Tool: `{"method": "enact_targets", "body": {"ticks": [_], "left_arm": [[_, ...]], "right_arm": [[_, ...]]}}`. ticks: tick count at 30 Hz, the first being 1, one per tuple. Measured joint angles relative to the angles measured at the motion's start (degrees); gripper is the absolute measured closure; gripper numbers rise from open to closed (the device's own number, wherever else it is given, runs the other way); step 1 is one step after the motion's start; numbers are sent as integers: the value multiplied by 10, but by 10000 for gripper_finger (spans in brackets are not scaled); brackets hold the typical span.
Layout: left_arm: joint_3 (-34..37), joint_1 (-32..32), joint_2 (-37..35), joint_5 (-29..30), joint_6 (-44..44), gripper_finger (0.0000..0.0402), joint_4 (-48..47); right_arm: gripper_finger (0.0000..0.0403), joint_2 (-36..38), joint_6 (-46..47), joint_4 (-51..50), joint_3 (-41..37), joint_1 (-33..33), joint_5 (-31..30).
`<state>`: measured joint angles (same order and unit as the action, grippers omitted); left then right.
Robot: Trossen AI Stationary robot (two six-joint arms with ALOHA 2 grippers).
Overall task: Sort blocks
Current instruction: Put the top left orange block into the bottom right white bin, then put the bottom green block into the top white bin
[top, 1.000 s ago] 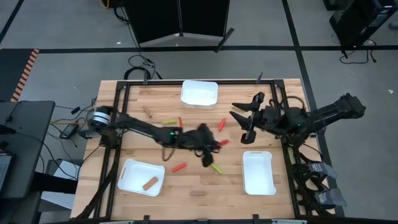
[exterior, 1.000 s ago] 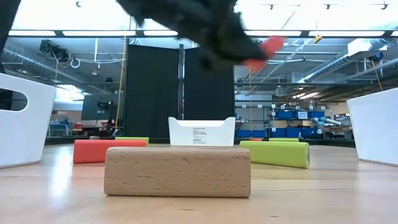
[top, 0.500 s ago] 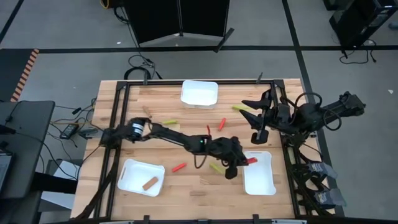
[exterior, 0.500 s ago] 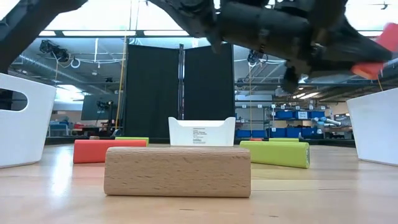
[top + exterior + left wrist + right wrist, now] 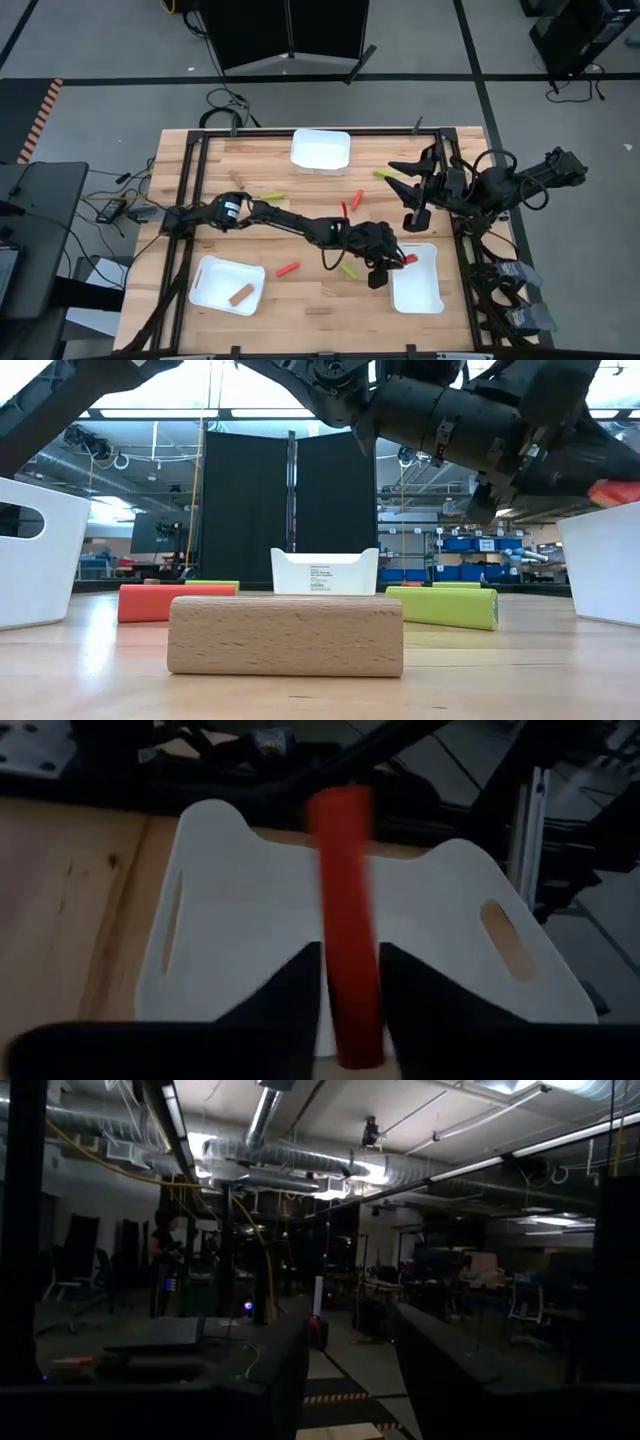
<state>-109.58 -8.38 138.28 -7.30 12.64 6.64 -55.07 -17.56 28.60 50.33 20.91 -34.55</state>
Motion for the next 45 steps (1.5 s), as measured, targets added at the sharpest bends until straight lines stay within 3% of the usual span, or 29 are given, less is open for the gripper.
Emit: {"method": "enact_targets", "body": {"ticks": [4, 7, 11, 14, 18, 22, 28, 31, 37, 45], "left_arm": [[0, 5, 0, -27, -2, 210, 3], [0, 8, -1, -42, -8, 183, 6], [18, 8, -22, -38, -18, 181, 50], [97, 8, -78, -11, -19, 199, 115], [281, 22, -186, 20, -10, 231, 244], [472, 33, -318, 103, -1, 252, 339], [670, 30, -526, 231, 13, 256, 336], [734, 31, -623, 252, 40, 256, 316], [830, 31, -789, 253, 63, 256, 313], [902, 30, -912, 287, 74, 256, 311]], "right_arm": [[245, 0, 0, -2, 0, 1, -2], [245, 0, 0, -2, 0, 1, -2], [245, 0, 0, -10, 0, 1, -2], [245, 0, 0, -26, 0, 4, -9], [245, 2, -8, -31, 0, 17, -40], [245, -4, -3, -48, 0, 22, -69], [245, -84, 96, -123, -1, -16, -94], [245, -129, 174, -174, -1, -26, -80], [245, -199, 385, -334, -1, -24, 53], [245, -304, 477, -408, 24, 19, 108]]}}
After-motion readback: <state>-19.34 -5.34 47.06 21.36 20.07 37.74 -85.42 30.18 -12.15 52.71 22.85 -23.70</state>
